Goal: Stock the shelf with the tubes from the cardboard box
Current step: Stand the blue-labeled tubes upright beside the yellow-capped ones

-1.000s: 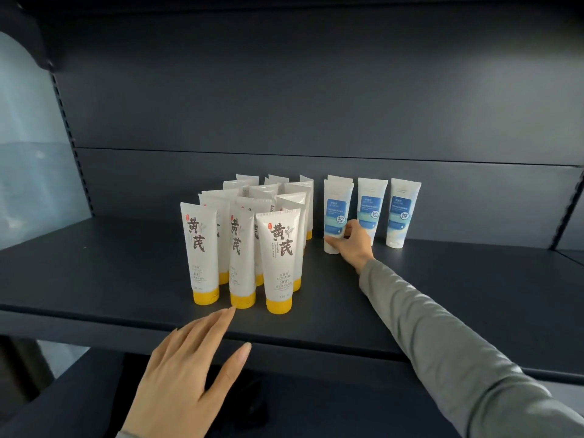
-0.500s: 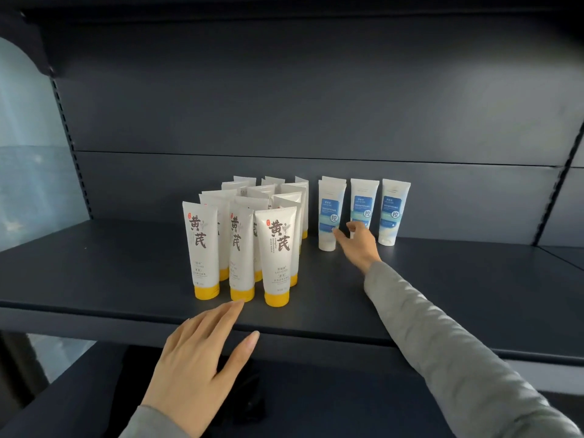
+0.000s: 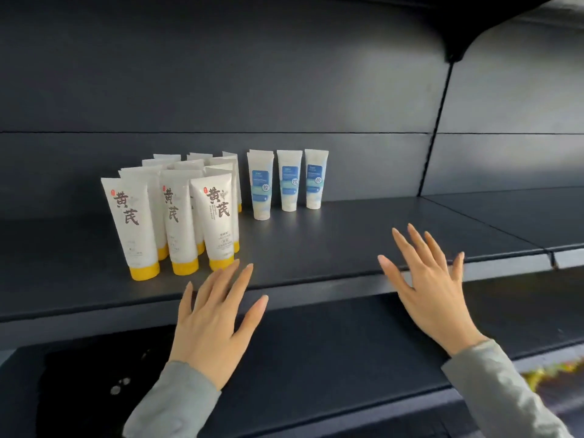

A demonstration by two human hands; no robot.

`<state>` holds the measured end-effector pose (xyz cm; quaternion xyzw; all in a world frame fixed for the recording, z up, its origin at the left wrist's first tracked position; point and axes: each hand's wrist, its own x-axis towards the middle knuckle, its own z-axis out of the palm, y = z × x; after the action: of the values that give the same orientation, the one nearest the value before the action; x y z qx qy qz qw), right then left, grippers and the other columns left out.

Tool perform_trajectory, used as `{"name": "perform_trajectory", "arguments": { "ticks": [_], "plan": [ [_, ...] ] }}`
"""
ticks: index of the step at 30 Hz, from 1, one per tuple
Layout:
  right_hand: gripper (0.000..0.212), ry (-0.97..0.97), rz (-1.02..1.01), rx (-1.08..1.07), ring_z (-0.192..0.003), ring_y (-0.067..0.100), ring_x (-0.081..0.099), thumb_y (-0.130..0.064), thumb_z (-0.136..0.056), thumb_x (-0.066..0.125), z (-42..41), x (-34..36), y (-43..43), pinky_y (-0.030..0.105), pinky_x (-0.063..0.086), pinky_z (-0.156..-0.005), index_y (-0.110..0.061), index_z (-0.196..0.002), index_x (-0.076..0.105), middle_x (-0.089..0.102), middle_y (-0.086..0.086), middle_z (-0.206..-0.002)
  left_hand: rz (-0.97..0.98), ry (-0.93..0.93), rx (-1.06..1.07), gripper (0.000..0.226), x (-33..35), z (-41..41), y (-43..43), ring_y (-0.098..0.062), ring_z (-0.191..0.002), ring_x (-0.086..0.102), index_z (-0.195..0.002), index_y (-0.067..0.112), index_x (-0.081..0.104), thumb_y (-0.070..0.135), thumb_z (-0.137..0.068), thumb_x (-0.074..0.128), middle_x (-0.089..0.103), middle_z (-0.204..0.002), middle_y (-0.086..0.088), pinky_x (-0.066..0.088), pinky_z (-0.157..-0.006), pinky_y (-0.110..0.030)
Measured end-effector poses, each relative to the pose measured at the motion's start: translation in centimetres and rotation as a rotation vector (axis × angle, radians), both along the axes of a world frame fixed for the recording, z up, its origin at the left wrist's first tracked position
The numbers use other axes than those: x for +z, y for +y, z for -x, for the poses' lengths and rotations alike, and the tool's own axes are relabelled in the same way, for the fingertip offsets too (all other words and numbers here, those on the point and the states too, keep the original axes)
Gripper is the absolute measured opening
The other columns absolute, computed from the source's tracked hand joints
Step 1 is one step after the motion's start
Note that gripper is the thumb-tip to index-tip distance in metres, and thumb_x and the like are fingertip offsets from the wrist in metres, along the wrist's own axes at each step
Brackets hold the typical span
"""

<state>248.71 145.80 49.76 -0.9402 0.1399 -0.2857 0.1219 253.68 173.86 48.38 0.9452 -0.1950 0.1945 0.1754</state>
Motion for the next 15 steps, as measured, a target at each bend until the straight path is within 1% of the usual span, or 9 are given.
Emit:
{"name": "perform_trajectory", "arguments": {
  "ticks": [2, 3, 6, 9, 12, 15],
  "plan": [
    [0.074, 0.051, -0.027, -0.072, -0.147, 0.014, -0.002, -0.066, -0.083, 0.015, 2.7, -1.3, -0.7, 0.055, -0.005, -0.114, -0.034, -0.150, 0.015, 0.005, -0.009, -0.160, -0.017, 0.004, -0.055, 0.088, -0.4, 0.3, -1.0, -0.007, -0.143, 0.005, -0.146, 0.038, 0.006, 0.071, -0.068, -0.018, 0.009, -0.155, 0.015, -0.001, -0.117, -0.038],
    [0.074, 0.070, -0.034, -0.107, -0.147, 0.014, -0.003, -0.066, -0.083, 0.014, 4.0, -1.9, -1.0, 0.054, -0.006, -0.114, -0.034, -0.150, 0.013, 0.004, -0.009, -0.160, -0.015, 0.001, -0.092, 0.086, -0.6, 0.4, -1.6, -0.007, -0.143, 0.005, -0.146, 0.037, 0.007, 0.070, -0.069, -0.015, 0.010, -0.155, 0.014, -0.001, -0.117, -0.038],
    [0.074, 0.100, -0.047, -0.202, -0.147, 0.015, -0.003, -0.066, -0.084, 0.014, 7.7, -4.0, -1.9, 0.055, -0.006, -0.115, -0.034, -0.151, 0.009, 0.003, -0.009, -0.160, 0.049, -0.027, -0.239, 0.084, -1.1, 1.1, -3.4, -0.011, -0.142, 0.017, -0.145, 0.029, 0.024, 0.070, -0.078, -0.005, 0.025, -0.152, 0.008, 0.006, -0.117, -0.040],
    [0.076, 0.130, -0.078, -0.304, -0.147, 0.014, -0.002, -0.067, -0.084, 0.016, 11.2, -6.1, -3.2, 0.055, -0.004, -0.115, -0.033, -0.151, 0.008, 0.003, -0.009, -0.160, 0.130, -0.076, -0.372, 0.071, -1.9, 2.1, -5.4, -0.016, -0.136, 0.030, -0.140, 0.019, 0.039, 0.060, -0.088, 0.014, 0.041, -0.145, -0.001, 0.017, -0.113, -0.044],
    [0.075, 0.176, -0.124, -0.384, -0.147, 0.014, -0.001, -0.066, -0.083, 0.019, 14.2, -7.9, -4.8, 0.053, 0.000, -0.115, -0.034, -0.151, 0.007, 0.003, -0.009, -0.160, 0.165, -0.089, -0.463, 0.066, -2.9, 3.0, -7.5, -0.021, -0.133, 0.038, -0.136, 0.014, 0.044, 0.055, -0.092, 0.018, 0.048, -0.139, -0.004, 0.024, -0.110, -0.048],
    [0.078, 0.193, -0.191, -0.429, -0.147, 0.014, 0.002, -0.066, -0.082, 0.020, 16.6, -9.5, -6.6, 0.053, 0.003, -0.117, -0.033, -0.151, 0.009, 0.005, -0.007, -0.160, 0.167, -0.054, -0.530, 0.059, -3.9, 3.8, -9.8, -0.022, -0.132, 0.040, -0.135, 0.013, 0.046, 0.047, -0.091, 0.026, 0.049, -0.138, -0.004, 0.027, -0.110, -0.047]
  ]
}}
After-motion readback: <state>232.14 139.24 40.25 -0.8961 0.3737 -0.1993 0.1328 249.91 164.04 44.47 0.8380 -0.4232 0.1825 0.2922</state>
